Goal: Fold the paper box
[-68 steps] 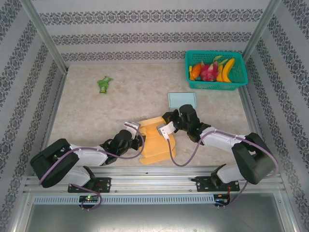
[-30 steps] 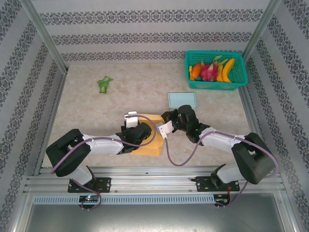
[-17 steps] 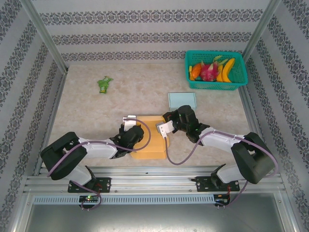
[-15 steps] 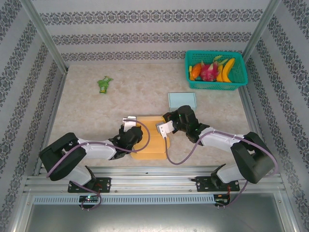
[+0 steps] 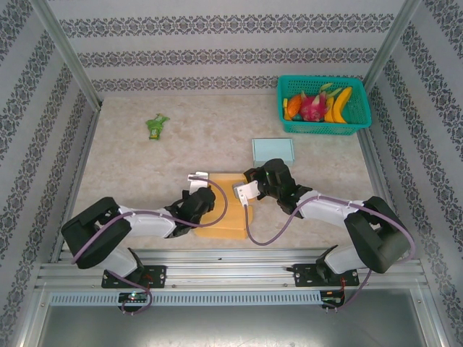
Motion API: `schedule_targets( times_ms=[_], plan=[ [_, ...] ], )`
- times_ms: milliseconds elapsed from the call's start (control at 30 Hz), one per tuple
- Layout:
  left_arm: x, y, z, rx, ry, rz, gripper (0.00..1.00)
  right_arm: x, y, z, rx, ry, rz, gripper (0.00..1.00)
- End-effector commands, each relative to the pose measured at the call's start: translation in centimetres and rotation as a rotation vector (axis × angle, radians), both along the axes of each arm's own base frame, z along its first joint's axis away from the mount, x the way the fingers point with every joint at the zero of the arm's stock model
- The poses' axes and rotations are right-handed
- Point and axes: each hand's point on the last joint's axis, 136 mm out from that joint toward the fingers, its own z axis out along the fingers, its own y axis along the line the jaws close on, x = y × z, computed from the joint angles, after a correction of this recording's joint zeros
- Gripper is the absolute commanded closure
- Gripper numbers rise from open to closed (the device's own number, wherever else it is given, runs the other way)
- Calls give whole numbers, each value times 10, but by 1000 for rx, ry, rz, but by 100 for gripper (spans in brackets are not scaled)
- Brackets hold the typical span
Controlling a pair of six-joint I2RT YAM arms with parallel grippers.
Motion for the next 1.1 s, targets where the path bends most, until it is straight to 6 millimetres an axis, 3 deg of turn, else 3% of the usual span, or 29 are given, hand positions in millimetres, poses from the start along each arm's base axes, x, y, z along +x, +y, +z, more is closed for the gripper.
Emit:
schedule_targets(
  times_ms=[0, 200, 367, 500, 733, 867, 933, 1000, 1067],
  plan=[
    [7, 15, -4, 60, -19, 85, 95, -4, 4, 0, 18, 37, 3, 100],
    [10, 16, -11, 86, -13, 104, 99, -4, 8, 10, 66, 54, -8, 94],
    [9, 15, -10, 87, -12, 92, 99, -7, 9, 24, 124, 59, -16, 72],
    [7, 18, -9, 92, -16, 92, 99, -13, 10, 45, 198, 68, -11, 61],
    [2, 28, -3, 66, -17, 128, 100, -33, 10, 93, 396, 147, -36, 54],
    [-2, 34, 2, 38, -18, 159, 100, -36, 5, 136, 670, 250, -190, 55],
    [-3, 37, 5, 23, -23, 172, 100, -38, 2, 154, 850, 352, -310, 62],
    [-5, 40, 7, 9, -25, 186, 100, -32, -10, 161, 1066, 452, -532, 63],
    [-7, 42, 9, -5, -28, 196, 100, -28, -22, 148, 1234, 607, -762, 63]
  ],
)
